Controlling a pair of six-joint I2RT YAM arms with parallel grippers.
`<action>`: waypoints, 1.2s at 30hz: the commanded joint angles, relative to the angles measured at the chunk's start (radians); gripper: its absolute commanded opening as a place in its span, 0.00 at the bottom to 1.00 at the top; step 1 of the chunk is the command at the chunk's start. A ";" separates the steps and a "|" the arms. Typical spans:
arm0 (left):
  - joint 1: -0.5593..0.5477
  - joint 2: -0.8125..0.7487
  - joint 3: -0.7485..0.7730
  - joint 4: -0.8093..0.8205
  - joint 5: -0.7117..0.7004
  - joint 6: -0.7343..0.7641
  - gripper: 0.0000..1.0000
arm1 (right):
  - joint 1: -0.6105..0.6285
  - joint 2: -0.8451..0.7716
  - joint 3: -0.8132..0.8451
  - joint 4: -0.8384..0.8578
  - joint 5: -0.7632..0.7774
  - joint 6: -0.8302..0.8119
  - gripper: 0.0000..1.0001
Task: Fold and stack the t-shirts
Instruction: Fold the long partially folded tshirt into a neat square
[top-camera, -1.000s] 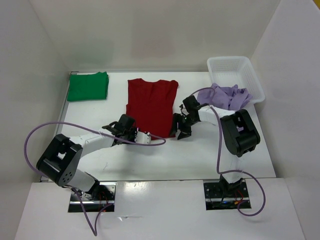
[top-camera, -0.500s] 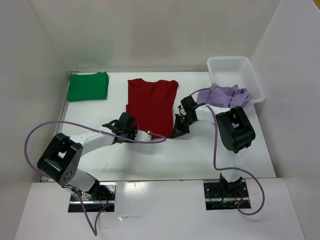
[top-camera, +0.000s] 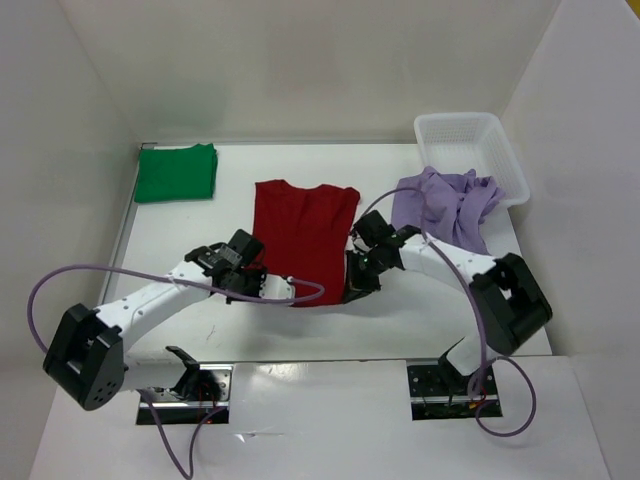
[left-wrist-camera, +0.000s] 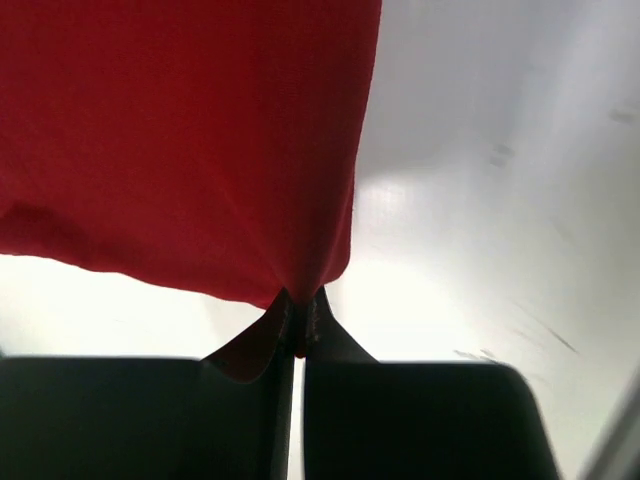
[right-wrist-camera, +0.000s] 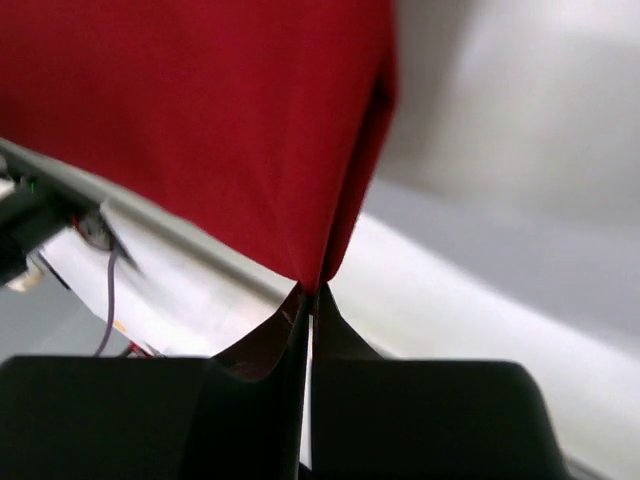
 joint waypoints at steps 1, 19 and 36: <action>-0.031 -0.075 0.058 -0.214 0.072 -0.038 0.00 | 0.094 -0.117 -0.026 -0.104 0.033 0.096 0.00; -0.024 -0.107 0.544 -0.604 0.370 -0.201 0.00 | 0.421 -0.665 -0.017 -0.313 0.063 0.584 0.00; 0.116 0.467 0.864 -0.288 0.381 -0.396 0.00 | -0.043 -0.724 -0.096 -0.282 0.017 0.371 0.00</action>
